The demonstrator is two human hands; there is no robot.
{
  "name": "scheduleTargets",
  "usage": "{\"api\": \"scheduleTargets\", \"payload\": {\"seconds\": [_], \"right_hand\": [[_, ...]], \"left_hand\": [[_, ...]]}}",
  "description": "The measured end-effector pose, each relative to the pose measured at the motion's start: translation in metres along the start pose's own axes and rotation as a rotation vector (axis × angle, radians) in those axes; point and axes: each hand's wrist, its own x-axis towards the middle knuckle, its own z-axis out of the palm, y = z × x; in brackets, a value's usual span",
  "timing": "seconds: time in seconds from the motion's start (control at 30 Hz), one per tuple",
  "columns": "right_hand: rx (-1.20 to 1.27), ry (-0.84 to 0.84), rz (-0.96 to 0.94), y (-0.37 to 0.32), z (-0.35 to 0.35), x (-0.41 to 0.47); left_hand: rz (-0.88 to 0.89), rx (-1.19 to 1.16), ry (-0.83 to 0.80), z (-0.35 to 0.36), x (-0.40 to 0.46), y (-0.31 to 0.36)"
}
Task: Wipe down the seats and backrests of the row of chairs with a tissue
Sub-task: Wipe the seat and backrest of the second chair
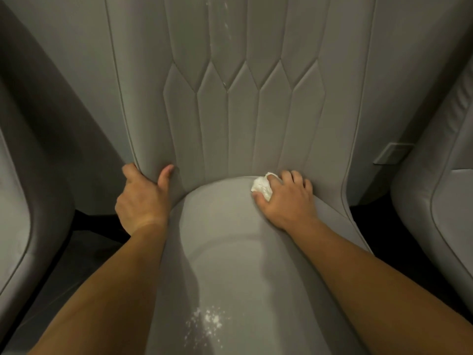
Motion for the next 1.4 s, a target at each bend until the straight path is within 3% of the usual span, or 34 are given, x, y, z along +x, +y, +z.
{"api": "scheduleTargets", "payload": {"seconds": [0.33, 0.53, 0.8, 0.93, 1.17, 1.33, 1.4], "right_hand": [[0.170, -0.120, -0.003, -0.065, 0.003, 0.015], [0.303, -0.185, -0.185, -0.087, 0.004, 0.014], [0.130, -0.205, -0.399, -0.085, 0.000, 0.023], [0.049, -0.239, -0.291, -0.060, -0.009, 0.025], [-0.085, -0.085, -0.138, 0.023, -0.017, -0.006], [-0.063, -0.125, -0.115, 0.029, -0.026, -0.006], [0.031, -0.025, -0.102, 0.019, -0.042, 0.008]], "left_hand": [[0.020, -0.004, 0.019, 0.002, -0.001, 0.000], [0.010, -0.001, 0.017, 0.000, -0.001, 0.000], [0.013, 0.015, -0.010, -0.003, -0.001, 0.002], [0.017, 0.018, -0.010, -0.005, -0.001, 0.001], [0.007, 0.002, -0.030, -0.004, -0.001, 0.001], [0.016, -0.020, -0.024, -0.007, -0.003, 0.004], [0.022, -0.028, -0.029, -0.008, -0.004, 0.005]]}}
